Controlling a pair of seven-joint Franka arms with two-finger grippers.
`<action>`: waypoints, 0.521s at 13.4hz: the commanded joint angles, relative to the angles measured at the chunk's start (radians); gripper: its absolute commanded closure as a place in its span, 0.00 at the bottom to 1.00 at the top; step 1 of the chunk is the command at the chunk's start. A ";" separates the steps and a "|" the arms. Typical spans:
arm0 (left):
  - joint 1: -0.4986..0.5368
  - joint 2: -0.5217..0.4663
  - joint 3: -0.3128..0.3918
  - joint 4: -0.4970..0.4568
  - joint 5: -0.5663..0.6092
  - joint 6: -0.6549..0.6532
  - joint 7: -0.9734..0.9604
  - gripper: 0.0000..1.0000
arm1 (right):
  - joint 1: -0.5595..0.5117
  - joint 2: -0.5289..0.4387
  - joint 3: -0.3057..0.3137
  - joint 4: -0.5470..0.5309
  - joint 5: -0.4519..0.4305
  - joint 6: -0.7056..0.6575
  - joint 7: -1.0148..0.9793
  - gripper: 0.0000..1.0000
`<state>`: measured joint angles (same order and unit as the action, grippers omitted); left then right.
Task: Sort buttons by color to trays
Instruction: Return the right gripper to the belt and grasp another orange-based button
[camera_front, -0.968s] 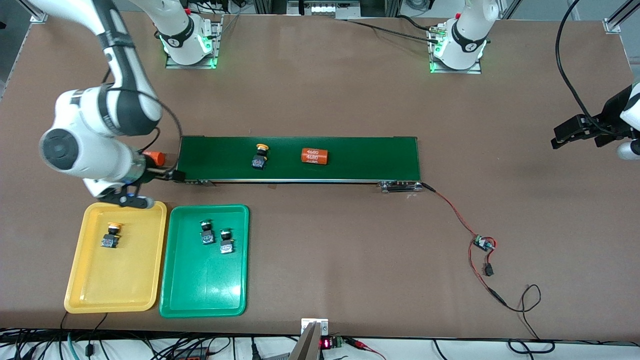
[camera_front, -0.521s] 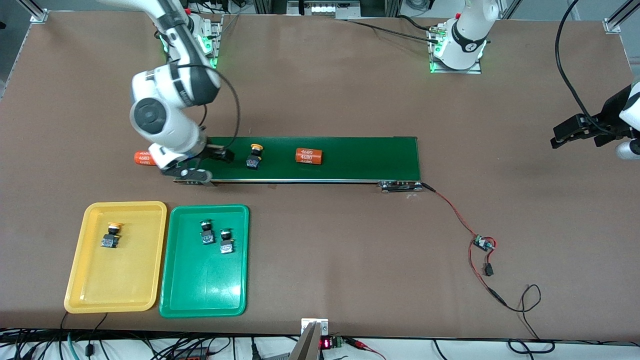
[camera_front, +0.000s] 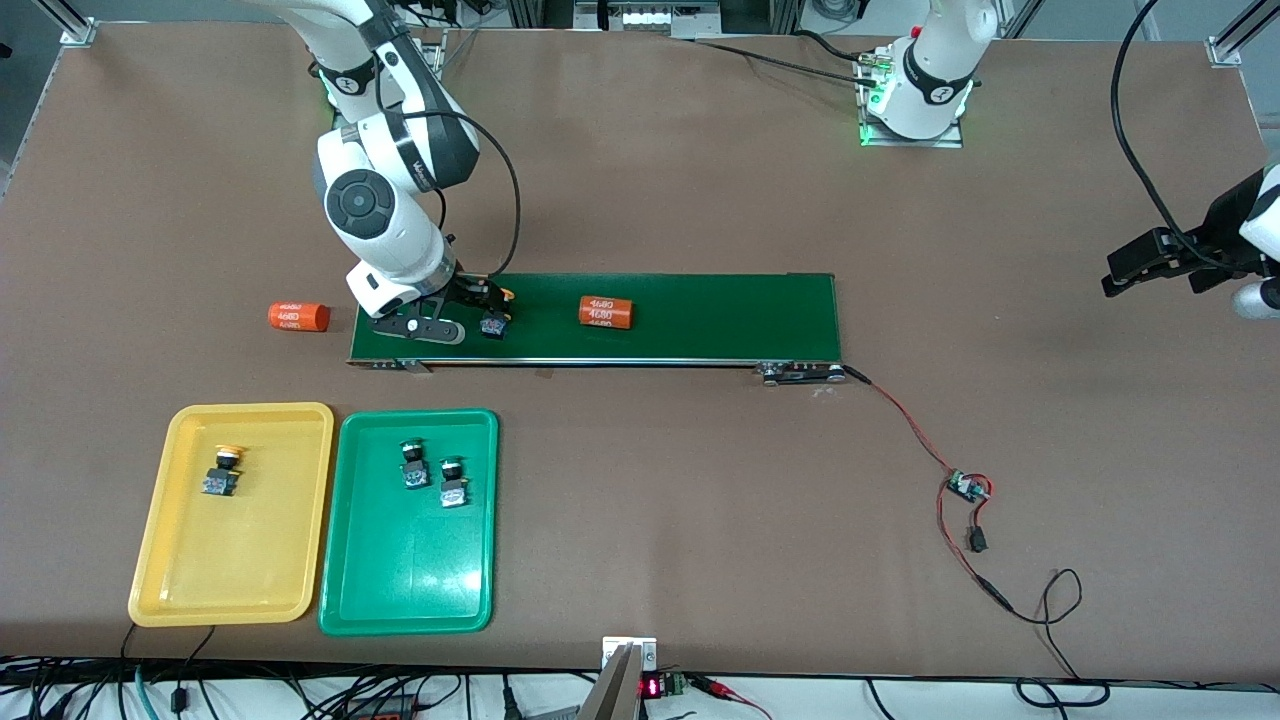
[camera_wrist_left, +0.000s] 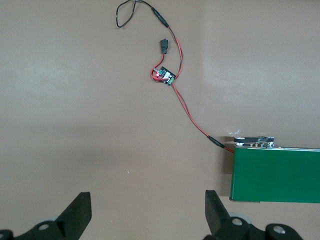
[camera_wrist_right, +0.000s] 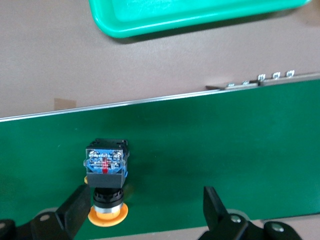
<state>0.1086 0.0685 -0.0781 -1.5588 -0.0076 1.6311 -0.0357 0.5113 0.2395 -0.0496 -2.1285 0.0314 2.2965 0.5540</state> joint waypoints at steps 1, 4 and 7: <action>0.003 -0.015 0.000 0.003 -0.003 -0.023 -0.010 0.00 | 0.016 0.013 -0.004 -0.022 -0.071 0.040 0.017 0.00; 0.003 -0.015 0.000 0.003 -0.003 -0.025 -0.010 0.00 | 0.036 0.044 -0.006 -0.021 -0.073 0.083 0.017 0.00; 0.003 -0.013 0.000 0.003 -0.003 -0.025 -0.010 0.00 | 0.033 0.050 -0.006 -0.021 -0.073 0.095 0.015 0.03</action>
<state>0.1086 0.0684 -0.0780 -1.5588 -0.0076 1.6247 -0.0362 0.5387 0.2955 -0.0493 -2.1420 -0.0204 2.3763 0.5540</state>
